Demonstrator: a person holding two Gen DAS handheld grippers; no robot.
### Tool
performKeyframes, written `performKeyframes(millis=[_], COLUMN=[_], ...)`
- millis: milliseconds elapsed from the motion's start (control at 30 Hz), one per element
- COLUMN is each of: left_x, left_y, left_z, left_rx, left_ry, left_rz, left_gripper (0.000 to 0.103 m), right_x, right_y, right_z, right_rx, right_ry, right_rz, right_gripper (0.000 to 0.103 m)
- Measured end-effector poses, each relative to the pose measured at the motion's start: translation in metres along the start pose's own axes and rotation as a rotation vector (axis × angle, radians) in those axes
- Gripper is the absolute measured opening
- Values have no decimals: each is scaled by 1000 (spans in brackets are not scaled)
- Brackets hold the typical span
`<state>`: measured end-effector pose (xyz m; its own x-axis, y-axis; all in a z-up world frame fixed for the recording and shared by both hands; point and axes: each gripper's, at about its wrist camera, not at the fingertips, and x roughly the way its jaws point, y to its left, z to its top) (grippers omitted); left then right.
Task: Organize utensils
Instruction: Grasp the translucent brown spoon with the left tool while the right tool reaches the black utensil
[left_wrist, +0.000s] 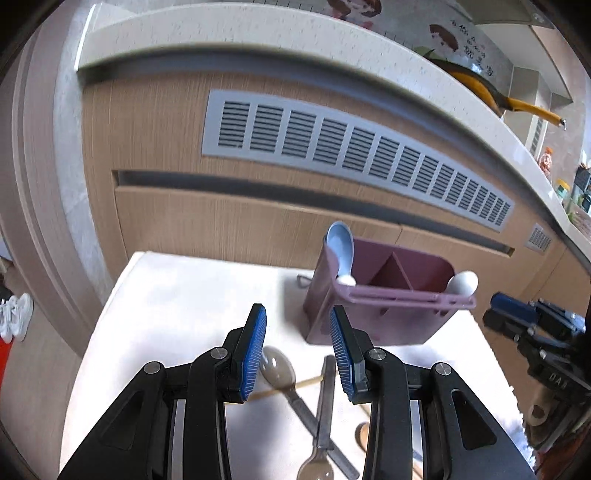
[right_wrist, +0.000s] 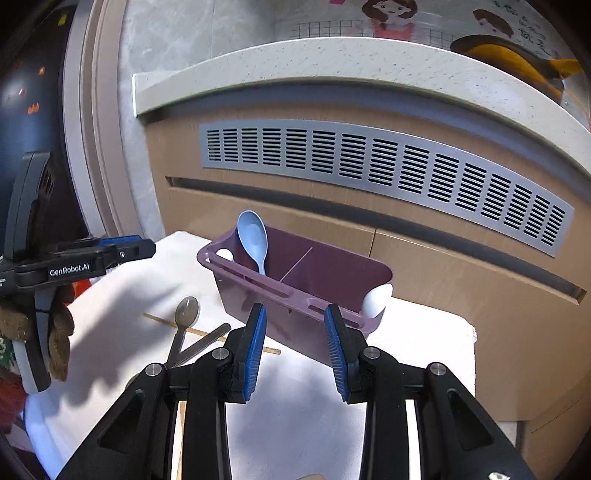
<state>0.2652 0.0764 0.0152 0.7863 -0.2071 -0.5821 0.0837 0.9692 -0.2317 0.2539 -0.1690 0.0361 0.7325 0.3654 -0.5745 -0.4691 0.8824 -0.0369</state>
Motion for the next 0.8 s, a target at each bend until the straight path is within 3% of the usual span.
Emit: performKeyframes(millis=[267, 400, 533, 700, 800], left_x=[20, 39, 57, 41, 26], left_y=[-1, 8, 24, 34, 23], left_z=[-11, -13, -15, -17, -16], left_rx=[27, -1, -71, -110, -73], left_ry=[61, 125, 195, 137, 74], left_rz=[-28, -46, -8, 40, 115], left_gripper=[37, 37, 37, 37, 37], right_x=[5, 23, 46, 76, 96], right_y=[-15, 2, 25, 49, 72], right_z=[1, -19, -43, -47, -39], right_rx=[47, 20, 2, 89, 91], right_ry=[32, 151, 238, 311, 337], right_rz=[37, 192, 233, 329, 308], right_gripper=[31, 31, 31, 31, 31])
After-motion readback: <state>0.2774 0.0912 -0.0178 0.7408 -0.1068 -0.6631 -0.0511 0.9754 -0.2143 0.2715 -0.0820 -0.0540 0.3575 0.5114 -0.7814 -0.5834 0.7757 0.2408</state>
